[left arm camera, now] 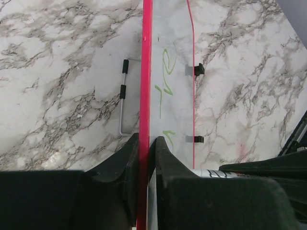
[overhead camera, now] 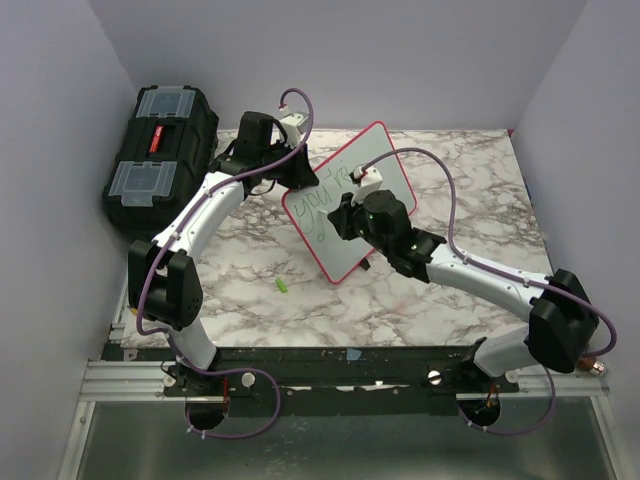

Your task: Write a sentence on the whiteboard

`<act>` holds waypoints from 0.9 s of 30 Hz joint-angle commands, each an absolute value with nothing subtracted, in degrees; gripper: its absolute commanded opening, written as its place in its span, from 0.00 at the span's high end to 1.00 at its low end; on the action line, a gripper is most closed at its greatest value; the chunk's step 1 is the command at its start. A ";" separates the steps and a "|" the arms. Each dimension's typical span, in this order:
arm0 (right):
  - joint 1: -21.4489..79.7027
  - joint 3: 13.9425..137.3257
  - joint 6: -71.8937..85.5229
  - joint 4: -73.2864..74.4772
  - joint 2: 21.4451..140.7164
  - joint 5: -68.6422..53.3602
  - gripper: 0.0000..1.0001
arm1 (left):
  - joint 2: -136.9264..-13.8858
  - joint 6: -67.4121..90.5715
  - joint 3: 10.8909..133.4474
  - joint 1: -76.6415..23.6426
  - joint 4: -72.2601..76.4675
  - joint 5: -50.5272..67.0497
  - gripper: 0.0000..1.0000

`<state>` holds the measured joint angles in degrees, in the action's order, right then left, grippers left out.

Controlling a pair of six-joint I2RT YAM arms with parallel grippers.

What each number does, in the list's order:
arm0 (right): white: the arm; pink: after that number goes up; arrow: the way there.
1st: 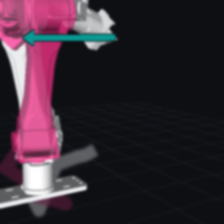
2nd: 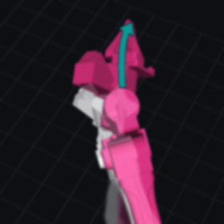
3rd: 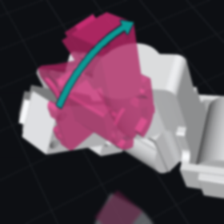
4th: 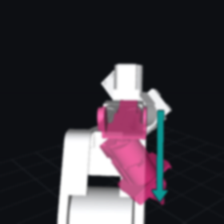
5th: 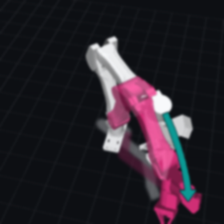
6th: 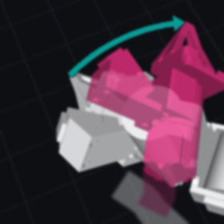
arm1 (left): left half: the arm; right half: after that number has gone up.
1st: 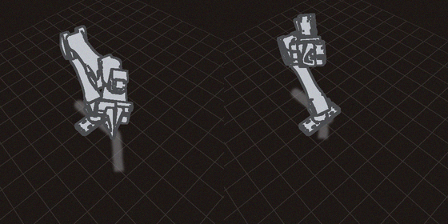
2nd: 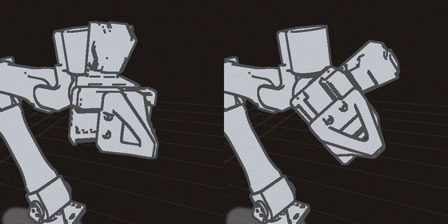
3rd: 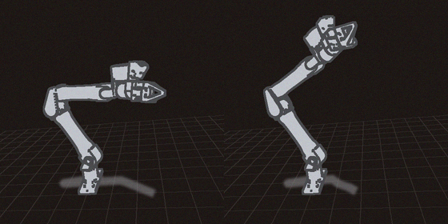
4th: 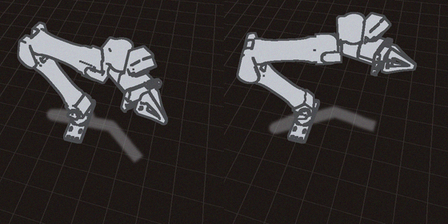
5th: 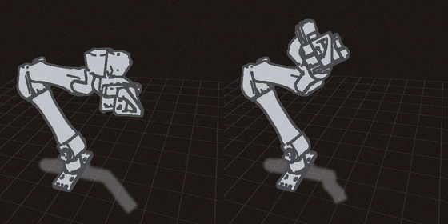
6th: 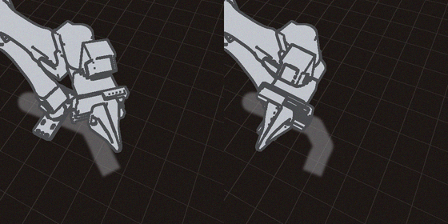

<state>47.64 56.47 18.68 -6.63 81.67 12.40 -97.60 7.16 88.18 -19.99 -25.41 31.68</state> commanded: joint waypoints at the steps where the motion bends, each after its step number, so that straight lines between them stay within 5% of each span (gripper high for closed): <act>1: 47.64 59.44 16.88 -7.46 84.49 13.90 0.99 | -98.14 3.54 85.45 -21.63 -31.55 29.27 1.00; 27: 47.64 50.17 19.74 -4.66 81.10 12.00 0.99 | -98.98 3.64 87.76 -21.63 -31.91 29.85 1.00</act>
